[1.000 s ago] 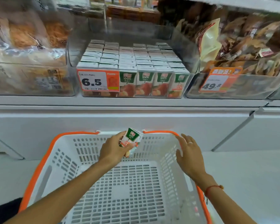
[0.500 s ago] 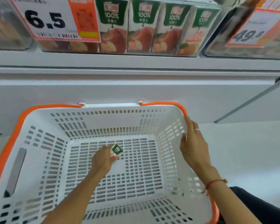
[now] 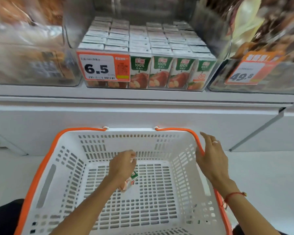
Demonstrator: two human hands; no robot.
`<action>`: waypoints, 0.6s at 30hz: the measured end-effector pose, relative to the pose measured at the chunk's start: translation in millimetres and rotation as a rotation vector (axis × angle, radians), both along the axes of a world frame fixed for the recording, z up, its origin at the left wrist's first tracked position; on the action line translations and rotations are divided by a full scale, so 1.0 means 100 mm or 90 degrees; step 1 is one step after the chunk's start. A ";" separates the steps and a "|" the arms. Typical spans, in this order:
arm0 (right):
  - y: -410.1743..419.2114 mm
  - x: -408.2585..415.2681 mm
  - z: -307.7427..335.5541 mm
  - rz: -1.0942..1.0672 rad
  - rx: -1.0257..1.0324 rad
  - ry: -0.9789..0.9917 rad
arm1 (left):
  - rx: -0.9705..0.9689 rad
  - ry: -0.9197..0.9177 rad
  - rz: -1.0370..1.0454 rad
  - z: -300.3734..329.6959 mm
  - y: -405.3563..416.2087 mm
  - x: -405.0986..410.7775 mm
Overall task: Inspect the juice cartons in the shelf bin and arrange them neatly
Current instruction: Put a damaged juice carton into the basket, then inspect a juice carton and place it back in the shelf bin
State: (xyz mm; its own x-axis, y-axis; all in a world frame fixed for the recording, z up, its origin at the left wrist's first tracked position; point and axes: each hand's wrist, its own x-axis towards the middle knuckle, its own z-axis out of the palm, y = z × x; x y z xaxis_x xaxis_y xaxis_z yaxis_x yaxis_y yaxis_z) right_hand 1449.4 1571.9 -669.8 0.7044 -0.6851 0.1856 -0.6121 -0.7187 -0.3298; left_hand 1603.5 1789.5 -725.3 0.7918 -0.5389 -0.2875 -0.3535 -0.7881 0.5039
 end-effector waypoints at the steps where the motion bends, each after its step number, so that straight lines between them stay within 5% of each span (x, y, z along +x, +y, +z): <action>1: 0.01 0.08 0.16 0.011 -0.020 -0.033 | -0.064 -0.035 0.003 0.24 -0.04 0.01; 10: 0.23 0.82 1.91 0.264 -0.272 -0.296 | -0.490 -0.321 -0.008 2.30 -0.17 0.25; 13: 0.17 1.11 2.31 0.336 -0.234 -0.263 | -0.429 -0.412 -0.040 2.62 -0.20 0.55; 18: -0.06 1.61 2.58 0.428 -0.125 0.038 | -0.256 -0.389 -0.107 2.61 -0.30 1.01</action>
